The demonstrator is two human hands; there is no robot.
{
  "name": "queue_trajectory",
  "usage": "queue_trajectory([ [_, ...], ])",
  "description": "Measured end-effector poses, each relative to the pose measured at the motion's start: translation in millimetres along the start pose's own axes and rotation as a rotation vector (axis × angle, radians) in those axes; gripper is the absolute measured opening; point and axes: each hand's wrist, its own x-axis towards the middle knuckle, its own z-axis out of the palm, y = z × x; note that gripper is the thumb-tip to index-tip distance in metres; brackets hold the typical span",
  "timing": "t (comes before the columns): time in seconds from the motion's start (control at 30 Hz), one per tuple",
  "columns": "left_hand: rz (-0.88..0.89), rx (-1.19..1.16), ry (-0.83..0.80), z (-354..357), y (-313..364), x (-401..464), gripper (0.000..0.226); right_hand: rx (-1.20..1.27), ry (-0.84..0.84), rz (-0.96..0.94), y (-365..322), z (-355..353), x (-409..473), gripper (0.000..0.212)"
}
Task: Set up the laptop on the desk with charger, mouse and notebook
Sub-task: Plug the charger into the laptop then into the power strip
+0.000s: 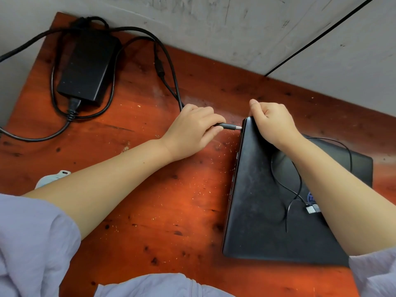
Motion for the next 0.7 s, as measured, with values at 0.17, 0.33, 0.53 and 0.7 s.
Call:
queue_trajectory([
  [0.17,-0.008,-0.001,-0.019,0.2,3.1,2.0,0.025,0.014,0.0,-0.01,-1.1,-1.9,-1.3,0.053],
  [0.33,-0.025,0.003,-0.03,0.7,4.7,3.9,0.025,0.018,0.011,-0.01,-0.7,-3.2,-0.8,0.056],
  [0.53,-0.028,0.026,-0.046,2.3,3.6,5.1,0.026,0.036,0.019,-0.006,-1.2,-4.9,-0.8,0.056],
  [0.7,-0.013,0.0,-0.031,1.3,3.0,6.2,0.025,0.06,0.004,-0.016,-1.0,-6.2,-0.3,0.056],
])
